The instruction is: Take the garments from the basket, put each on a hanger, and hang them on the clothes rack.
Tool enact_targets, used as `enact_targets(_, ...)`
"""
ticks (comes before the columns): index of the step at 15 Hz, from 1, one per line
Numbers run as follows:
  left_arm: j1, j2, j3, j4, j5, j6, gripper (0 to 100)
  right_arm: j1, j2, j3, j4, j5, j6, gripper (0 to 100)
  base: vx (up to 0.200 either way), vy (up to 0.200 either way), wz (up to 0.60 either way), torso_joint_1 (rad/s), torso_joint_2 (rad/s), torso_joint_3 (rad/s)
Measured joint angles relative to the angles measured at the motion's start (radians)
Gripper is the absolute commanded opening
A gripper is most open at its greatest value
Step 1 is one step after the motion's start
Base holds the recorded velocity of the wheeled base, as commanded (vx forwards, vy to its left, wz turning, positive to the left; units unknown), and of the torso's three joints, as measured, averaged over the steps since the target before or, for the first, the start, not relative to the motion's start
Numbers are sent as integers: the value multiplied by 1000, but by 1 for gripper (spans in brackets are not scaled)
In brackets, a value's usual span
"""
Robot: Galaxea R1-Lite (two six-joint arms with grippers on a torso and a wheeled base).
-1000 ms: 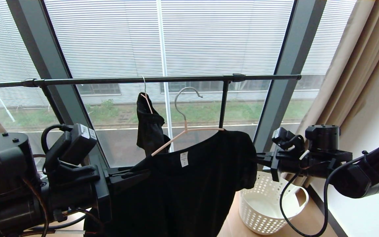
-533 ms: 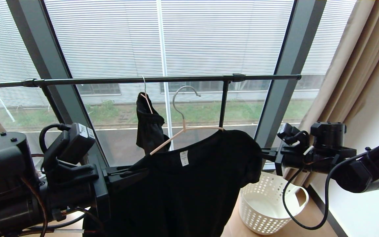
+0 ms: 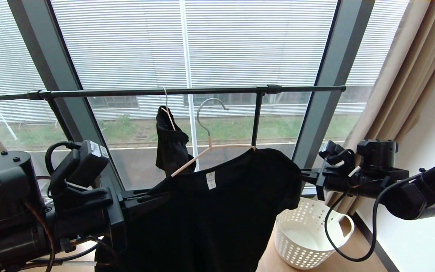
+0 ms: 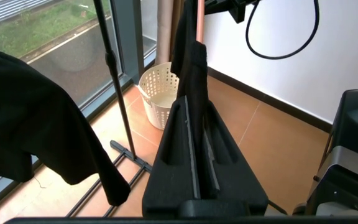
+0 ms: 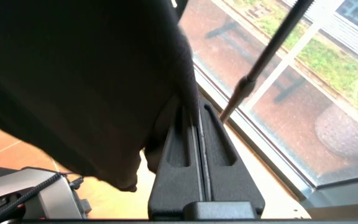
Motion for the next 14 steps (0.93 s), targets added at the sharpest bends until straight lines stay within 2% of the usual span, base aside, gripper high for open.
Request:
enact_targets(1, 5, 1, -1, 0, 0, 0, 0, 3, -3, 9, -7, -2, -1, 0, 0, 0, 0, 0, 0, 0)
enact_targets(2, 8, 1, -2, 0, 0, 0, 0, 5, -7, 16, -10, -2, -1, 100, 0, 0, 0, 0, 0, 0)
enact_targets(8, 60, 29, -20, 0, 2, -1, 0, 26, -48, 29, -6, -11, -1, 100, 0, 0, 0, 0, 0, 0)
enact_targets(11, 86, 57, -36, 0, 3, -1, 0, 60, -71, 36, -7, -84, 1, 100, 0, 0, 0, 0, 0, 0)
enact_targets(14, 98, 74, -43, 0, 4, -5, 0, 104, -118, 53, -2, -107, 10, 100, 0, 0, 0, 0, 0, 0)
